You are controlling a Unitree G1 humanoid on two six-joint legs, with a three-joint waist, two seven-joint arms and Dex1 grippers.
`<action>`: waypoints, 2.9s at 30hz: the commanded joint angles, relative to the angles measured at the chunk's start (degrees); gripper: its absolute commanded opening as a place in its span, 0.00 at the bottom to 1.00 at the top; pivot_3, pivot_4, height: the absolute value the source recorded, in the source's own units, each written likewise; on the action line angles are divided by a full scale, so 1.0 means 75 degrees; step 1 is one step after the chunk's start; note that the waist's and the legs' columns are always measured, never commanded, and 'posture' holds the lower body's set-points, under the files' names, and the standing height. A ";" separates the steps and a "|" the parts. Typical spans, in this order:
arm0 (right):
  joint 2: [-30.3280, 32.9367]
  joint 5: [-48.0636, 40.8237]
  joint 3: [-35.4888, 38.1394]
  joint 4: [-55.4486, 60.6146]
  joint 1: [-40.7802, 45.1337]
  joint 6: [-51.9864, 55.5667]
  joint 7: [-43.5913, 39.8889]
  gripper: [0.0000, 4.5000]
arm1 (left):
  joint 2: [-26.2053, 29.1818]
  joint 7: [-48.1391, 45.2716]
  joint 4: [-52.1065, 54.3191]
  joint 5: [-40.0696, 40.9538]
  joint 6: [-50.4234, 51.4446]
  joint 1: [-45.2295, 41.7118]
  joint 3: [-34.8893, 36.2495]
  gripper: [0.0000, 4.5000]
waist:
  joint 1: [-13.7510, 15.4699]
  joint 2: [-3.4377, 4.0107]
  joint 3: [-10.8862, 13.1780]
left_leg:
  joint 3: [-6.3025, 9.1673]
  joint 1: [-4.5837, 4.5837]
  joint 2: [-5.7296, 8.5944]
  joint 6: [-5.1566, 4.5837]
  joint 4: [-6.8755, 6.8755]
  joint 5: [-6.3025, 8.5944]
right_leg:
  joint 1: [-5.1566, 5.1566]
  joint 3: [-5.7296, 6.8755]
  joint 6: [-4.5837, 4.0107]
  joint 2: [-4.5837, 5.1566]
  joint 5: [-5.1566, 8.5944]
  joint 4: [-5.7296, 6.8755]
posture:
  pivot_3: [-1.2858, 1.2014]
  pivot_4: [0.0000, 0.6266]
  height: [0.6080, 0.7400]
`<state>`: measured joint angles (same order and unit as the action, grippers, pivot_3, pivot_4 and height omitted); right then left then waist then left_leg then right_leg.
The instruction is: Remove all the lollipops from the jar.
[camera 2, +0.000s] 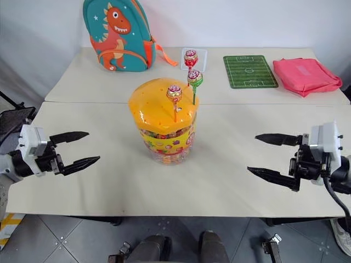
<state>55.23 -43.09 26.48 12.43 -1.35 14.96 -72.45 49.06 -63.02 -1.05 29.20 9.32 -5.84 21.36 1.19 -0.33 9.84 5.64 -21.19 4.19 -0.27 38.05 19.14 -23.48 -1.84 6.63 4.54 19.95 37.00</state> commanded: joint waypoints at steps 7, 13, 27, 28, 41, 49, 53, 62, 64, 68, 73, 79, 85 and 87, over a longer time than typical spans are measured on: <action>-0.1212 -0.0965 0.0914 0.0463 0.0399 -0.0232 0.0855 1.00 | -0.0243 0.0135 -0.0458 0.0934 0.0551 -0.0858 0.0565 1.00 | 0.0015 0.0004 0.0002 | 0.0002 0.0002 0.0001 0.0001 0.0006 -0.0001 | 0.0001 0.0001 0.0000 0.0000 0.0000 0.0010 | 0.52 0.24 1.00; -0.1458 -0.2301 0.0927 0.1616 0.0946 0.0815 0.2351 1.00 | -0.0177 0.0172 -0.0125 0.3413 0.3275 -0.2538 0.0938 1.00 | -0.0007 -0.0038 0.0012 | 0.0027 -0.0004 0.0002 0.0017 0.0043 -0.0001 | -0.0006 0.0023 0.0000 0.0001 -0.0001 0.0069 | 0.52 0.24 1.00; -0.1716 -0.1547 -0.2119 0.0834 0.4491 0.2474 0.3319 1.00 | -0.0092 -0.0714 0.0353 0.3426 0.3663 -0.3509 0.0191 1.00 | -0.0183 -0.0029 0.0014 | 0.0018 -0.0004 0.0000 0.0018 0.0012 -0.0001 | -0.0027 0.0016 -0.0002 0.0000 0.0001 0.0060 | 0.52 0.24 1.00; -0.1895 -0.1393 -0.2313 0.0698 0.4754 0.2544 0.3522 1.00 | -0.0120 -0.0706 0.0438 0.3415 0.3651 -0.3480 0.0154 1.00 | -0.0176 -0.0029 0.0014 | 0.0023 -0.0007 0.0000 0.0018 0.0011 -0.0001 | -0.0027 0.0020 -0.0002 0.0000 0.0001 0.0062 | 0.52 0.24 1.00; -0.2848 -0.0321 -0.2984 -0.0175 0.5713 0.2366 0.3296 0.58 | -0.0271 -0.0626 0.1364 0.3366 0.3565 -0.2912 0.0015 1.00 | -0.0198 -0.0029 0.0014 | 0.0021 -0.0018 0.0002 0.0016 0.0021 -0.0001 | -0.0032 0.0021 -0.0001 0.0001 0.0000 0.0071 | 0.52 0.24 1.00; -0.3231 -0.0498 -0.2720 -0.0186 0.5838 0.2201 0.2895 0.01 | -0.0349 -0.0635 0.1293 0.3356 0.3476 -0.2983 0.0000 1.00 | -0.0207 -0.0029 0.0014 | 0.0022 -0.0017 0.0002 0.0017 0.0019 0.0000 | -0.0034 0.0022 -0.0001 0.0000 0.0000 0.0077 | 0.52 0.24 1.00; -0.3589 -0.1650 -0.1431 -0.0698 0.6182 0.2045 0.3032 0.01 | -0.0451 -0.0683 0.1170 0.3169 0.3232 -0.2992 -0.0071 1.00 | -0.0207 -0.0028 0.0014 | 0.0022 -0.0017 0.0003 0.0017 0.0018 -0.0001 | -0.0033 0.0023 -0.0001 0.0000 0.0000 0.0076 | 0.52 0.24 1.00; 0.0432 0.0392 -0.1283 -0.3056 0.5650 0.4250 0.4434 0.01 | 0.0129 -0.1918 0.1647 0.2015 0.1926 -0.2240 -0.0580 1.00 | -0.0060 -0.0024 0.0016 | 0.0032 -0.0025 0.0008 0.0005 0.0000 0.0006 | -0.0033 0.0029 -0.0002 0.0007 -0.0001 0.0056 | 0.52 0.24 1.00; 0.1189 0.1157 -0.1901 -0.3242 0.5282 0.4768 0.4679 0.01 | 0.0089 -0.1859 0.1698 0.2027 0.1898 -0.2154 -0.0544 1.00 | -0.0070 -0.0022 0.0017 | 0.0024 -0.0031 0.0008 -0.0003 -0.0001 0.0011 | -0.0036 0.0023 -0.0002 0.0008 -0.0001 0.0048 | 0.52 0.24 1.00; 0.1610 0.1724 -0.2506 -0.2891 0.4503 0.4897 0.4214 0.01 | -0.0007 -0.1776 0.1807 0.1944 0.1769 -0.1899 -0.0578 1.00 | -0.0259 -0.0002 0.0025 | -0.0021 -0.0034 -0.0001 -0.0003 0.0005 0.0011 | -0.0039 0.0001 -0.0002 0.0002 -0.0001 0.0007 | 0.52 0.24 1.00; 0.1981 0.3180 -0.3998 -0.3013 0.3703 0.4632 0.3915 0.01 | -0.0108 -0.1567 0.1959 0.1807 0.1607 -0.1854 -0.0725 1.00 | -0.0346 0.0016 0.0027 | -0.0027 -0.0020 -0.0006 0.0000 0.0013 0.0005 | -0.0038 -0.0001 -0.0002 0.0000 -0.0001 0.0037 | 0.52 0.24 1.00; 0.1651 0.3063 -0.3468 -0.2828 0.3506 0.4927 0.3830 0.30 | -0.0074 -0.1304 0.2238 0.1971 0.1827 -0.1678 -0.0637 1.00 | -0.0357 0.0027 0.0032 | -0.0028 -0.0021 -0.0002 0.0000 0.0009 0.0006 | -0.0046 -0.0006 -0.0002 0.0001 -0.0001 0.0055 | 0.52 0.24 1.00; 0.1494 0.2990 -0.2665 -0.2935 0.3531 0.3787 0.3440 0.74 | -0.0035 -0.1203 0.2075 0.2019 0.1906 -0.1868 -0.0544 1.00 | -0.0311 0.0027 0.0032 | -0.0028 -0.0022 0.0002 0.0000 0.0014 0.0006 | -0.0045 -0.0006 -0.0001 0.0004 -0.0001 0.0050 | 0.52 0.24 1.00; 0.1451 0.2704 -0.2168 -0.2754 0.3480 0.2725 0.2682 0.90 | -0.0067 -0.1076 0.2001 0.2126 0.1998 -0.1942 -0.0436 1.00 | -0.0298 0.0027 0.0032 | -0.0028 -0.0022 0.0001 0.0000 0.0014 0.0006 | -0.0045 -0.0005 -0.0001 0.0003 -0.0001 0.0050 | 0.52 0.24 1.00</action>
<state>65.66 -21.47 5.93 -9.89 24.36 41.22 -48.76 48.13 -71.87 13.24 43.49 24.20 -19.52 15.57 -1.05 -0.12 10.09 5.43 -21.35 4.20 -0.27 38.15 19.19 -23.82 -1.87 6.62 4.56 19.94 37.38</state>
